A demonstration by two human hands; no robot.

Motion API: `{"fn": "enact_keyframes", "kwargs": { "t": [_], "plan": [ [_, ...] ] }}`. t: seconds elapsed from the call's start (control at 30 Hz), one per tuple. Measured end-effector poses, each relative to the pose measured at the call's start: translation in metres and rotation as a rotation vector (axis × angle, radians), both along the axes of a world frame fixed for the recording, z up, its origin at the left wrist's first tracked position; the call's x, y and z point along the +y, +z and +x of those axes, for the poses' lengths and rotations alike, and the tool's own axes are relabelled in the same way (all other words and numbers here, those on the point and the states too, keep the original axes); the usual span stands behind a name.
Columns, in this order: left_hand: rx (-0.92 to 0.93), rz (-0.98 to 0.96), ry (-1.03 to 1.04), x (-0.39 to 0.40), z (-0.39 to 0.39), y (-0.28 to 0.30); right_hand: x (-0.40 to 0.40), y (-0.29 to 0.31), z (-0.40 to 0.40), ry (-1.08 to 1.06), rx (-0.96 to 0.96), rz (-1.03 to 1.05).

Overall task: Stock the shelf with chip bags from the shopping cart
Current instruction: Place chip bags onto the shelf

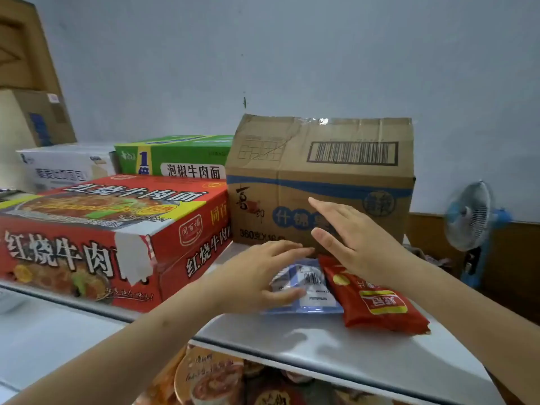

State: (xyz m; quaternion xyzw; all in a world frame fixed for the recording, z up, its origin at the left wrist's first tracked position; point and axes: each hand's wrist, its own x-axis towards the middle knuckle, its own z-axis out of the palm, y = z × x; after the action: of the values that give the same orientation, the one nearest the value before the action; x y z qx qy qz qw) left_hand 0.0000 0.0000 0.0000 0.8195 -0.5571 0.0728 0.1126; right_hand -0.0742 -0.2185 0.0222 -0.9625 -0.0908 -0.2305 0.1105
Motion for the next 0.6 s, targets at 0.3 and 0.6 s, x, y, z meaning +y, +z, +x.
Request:
{"fn": "enact_keyframes", "kwargs": {
  "t": [0.3,0.6],
  "plan": [
    [0.037,0.098,-0.014,-0.003,0.009,-0.011,0.006,-0.003,-0.01,-0.094,0.109,0.116],
    [0.307,-0.44,0.002,0.004,0.03,0.02,0.014,0.0,-0.016,-0.009,0.033,0.522]
  ]
}}
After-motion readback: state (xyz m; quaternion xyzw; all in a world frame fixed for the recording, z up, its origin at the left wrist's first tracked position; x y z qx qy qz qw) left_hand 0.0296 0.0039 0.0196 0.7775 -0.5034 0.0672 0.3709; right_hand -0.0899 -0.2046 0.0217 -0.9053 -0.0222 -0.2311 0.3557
